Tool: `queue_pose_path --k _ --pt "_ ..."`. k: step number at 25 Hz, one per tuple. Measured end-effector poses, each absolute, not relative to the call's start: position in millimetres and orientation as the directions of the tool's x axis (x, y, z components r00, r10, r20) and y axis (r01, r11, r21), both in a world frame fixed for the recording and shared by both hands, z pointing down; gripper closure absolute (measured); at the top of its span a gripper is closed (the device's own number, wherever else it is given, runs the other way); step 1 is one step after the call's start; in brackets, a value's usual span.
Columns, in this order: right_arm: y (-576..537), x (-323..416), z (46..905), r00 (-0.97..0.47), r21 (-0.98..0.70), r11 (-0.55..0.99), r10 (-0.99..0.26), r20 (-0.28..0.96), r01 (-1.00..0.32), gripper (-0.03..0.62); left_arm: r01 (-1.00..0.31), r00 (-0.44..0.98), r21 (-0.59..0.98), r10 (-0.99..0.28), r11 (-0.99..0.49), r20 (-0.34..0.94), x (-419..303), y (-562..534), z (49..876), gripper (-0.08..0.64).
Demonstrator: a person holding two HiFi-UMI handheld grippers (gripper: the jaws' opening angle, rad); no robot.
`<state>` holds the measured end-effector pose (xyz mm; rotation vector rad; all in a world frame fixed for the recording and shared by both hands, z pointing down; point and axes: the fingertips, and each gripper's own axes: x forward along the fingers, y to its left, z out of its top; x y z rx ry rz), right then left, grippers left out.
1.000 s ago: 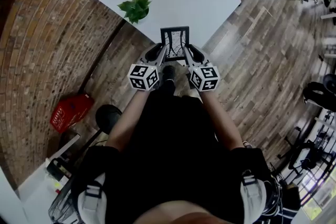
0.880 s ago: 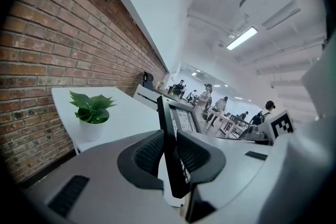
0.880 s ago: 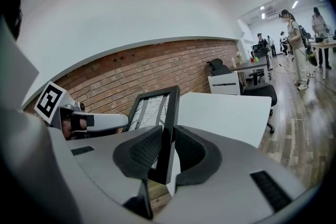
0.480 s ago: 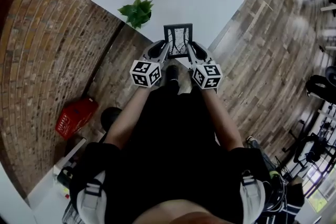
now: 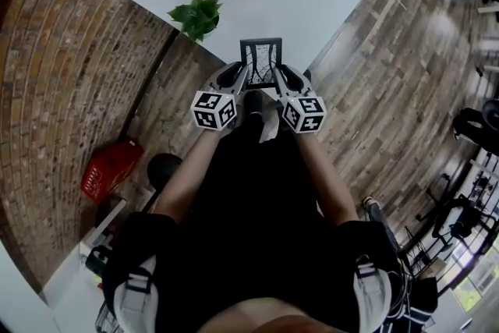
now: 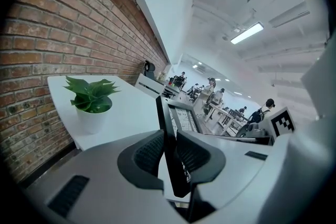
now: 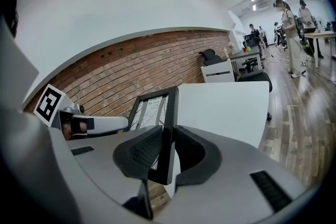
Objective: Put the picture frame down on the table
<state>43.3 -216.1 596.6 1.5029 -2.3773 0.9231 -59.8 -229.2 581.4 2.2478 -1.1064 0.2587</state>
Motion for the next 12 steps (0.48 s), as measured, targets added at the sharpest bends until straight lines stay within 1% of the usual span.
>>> queue_pose_path --k 12 --pt "-215 45 645 -0.491 -0.436 0.279 -0.701 0.517 -0.856 0.517 -0.789 0.612 0.439 -0.610 -0.430 0.503 -56 -234 633 0.472"
